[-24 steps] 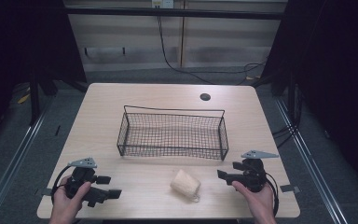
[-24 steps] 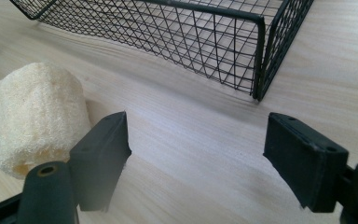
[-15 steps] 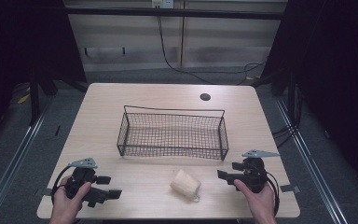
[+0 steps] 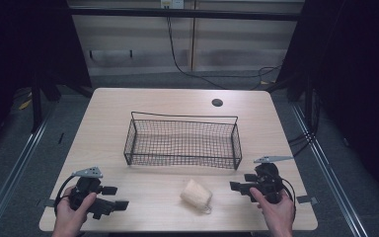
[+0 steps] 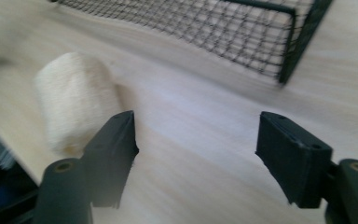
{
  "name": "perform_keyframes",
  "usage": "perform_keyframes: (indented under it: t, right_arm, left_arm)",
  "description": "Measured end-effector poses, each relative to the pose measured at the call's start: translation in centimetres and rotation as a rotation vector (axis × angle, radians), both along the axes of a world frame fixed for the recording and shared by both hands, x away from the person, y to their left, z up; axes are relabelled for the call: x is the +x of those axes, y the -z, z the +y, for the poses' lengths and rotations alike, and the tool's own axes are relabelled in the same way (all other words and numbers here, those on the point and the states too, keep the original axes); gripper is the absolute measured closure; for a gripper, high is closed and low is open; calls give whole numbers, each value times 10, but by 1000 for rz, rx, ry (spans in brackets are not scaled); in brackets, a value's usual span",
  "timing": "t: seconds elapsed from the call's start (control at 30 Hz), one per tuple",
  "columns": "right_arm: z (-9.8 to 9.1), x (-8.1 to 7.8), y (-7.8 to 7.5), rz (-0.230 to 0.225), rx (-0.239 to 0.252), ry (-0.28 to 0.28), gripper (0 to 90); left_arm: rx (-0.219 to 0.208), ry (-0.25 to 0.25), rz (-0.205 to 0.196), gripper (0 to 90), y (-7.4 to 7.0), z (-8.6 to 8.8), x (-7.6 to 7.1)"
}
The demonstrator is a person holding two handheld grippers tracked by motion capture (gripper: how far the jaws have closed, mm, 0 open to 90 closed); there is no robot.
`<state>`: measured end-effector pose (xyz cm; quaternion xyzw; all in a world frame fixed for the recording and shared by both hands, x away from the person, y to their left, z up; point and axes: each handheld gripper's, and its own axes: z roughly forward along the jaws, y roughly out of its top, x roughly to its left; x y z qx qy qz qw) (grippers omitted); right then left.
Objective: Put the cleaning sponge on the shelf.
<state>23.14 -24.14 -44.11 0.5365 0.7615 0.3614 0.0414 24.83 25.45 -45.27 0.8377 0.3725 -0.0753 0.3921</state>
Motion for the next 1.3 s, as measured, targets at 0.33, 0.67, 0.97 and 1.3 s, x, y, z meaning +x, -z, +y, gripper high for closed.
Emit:
perform_keyframes:
  t: [0.33, 0.67, 0.97, 1.3]
  right_arm:
    - [14, 1, -11, 40, -8, -79, 259]
    - [24, 3, -16, 50, -19, -149, 211]
    - [38, 6, -24, 100, -27, -241, 199]
    - [53, 12, -36, 132, -65, -327, 208]
  left_arm:
    - [-1, -3, 1, 184, 0, 1, 0]
    - [-3, -11, 1, 184, 0, 1, 0]
    - [4, -8, 14, 184, 2, 1, 1]
    - [4, -6, 15, 184, 2, 1, 1]
